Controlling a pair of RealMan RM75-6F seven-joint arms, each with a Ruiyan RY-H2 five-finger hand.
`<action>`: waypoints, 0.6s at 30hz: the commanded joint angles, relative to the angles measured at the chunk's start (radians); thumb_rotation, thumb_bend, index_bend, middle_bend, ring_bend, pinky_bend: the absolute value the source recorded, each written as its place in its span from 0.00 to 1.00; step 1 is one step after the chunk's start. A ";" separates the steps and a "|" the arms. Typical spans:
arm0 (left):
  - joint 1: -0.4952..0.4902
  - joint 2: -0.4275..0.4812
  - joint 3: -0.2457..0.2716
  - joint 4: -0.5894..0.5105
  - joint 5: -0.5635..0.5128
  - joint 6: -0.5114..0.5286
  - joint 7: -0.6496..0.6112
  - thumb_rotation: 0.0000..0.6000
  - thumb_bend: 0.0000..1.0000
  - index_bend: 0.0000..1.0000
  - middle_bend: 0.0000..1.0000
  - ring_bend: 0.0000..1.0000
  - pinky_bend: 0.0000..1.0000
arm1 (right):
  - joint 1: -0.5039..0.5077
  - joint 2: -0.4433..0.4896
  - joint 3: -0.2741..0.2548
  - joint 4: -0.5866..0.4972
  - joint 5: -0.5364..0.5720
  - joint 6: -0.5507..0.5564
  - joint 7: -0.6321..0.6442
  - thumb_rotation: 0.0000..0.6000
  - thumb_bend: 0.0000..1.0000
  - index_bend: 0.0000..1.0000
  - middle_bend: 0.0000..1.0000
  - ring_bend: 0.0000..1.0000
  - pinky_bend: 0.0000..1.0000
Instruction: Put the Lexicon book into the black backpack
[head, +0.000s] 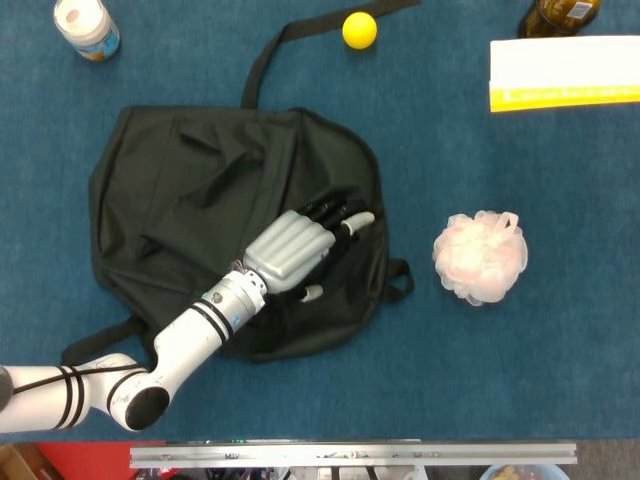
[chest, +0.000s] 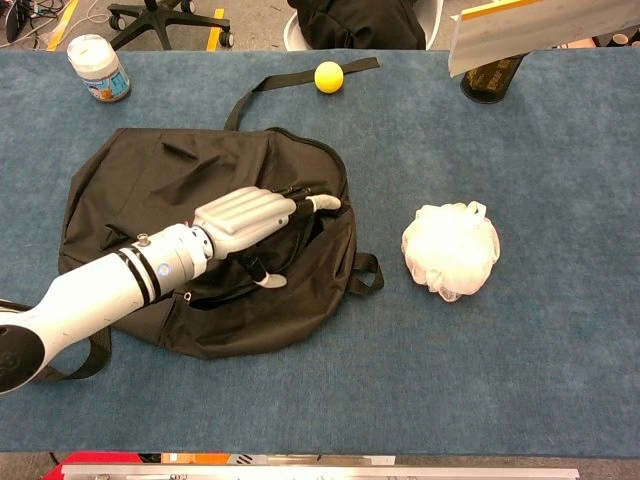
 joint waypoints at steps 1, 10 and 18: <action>0.010 0.003 -0.010 0.008 0.003 0.026 -0.007 1.00 0.21 0.06 0.07 0.11 0.23 | -0.002 0.000 0.001 -0.003 0.001 0.001 0.000 1.00 0.35 0.80 0.73 0.48 0.46; 0.033 -0.013 -0.024 0.063 -0.004 0.078 -0.018 1.00 0.29 0.35 0.36 0.43 0.64 | 0.001 0.005 0.002 -0.020 -0.007 0.005 -0.006 1.00 0.35 0.81 0.73 0.49 0.47; 0.048 -0.004 -0.052 0.092 -0.015 0.108 -0.056 1.00 0.37 0.54 0.58 0.64 0.87 | -0.001 0.014 0.003 -0.042 -0.013 0.011 -0.012 1.00 0.35 0.82 0.73 0.49 0.47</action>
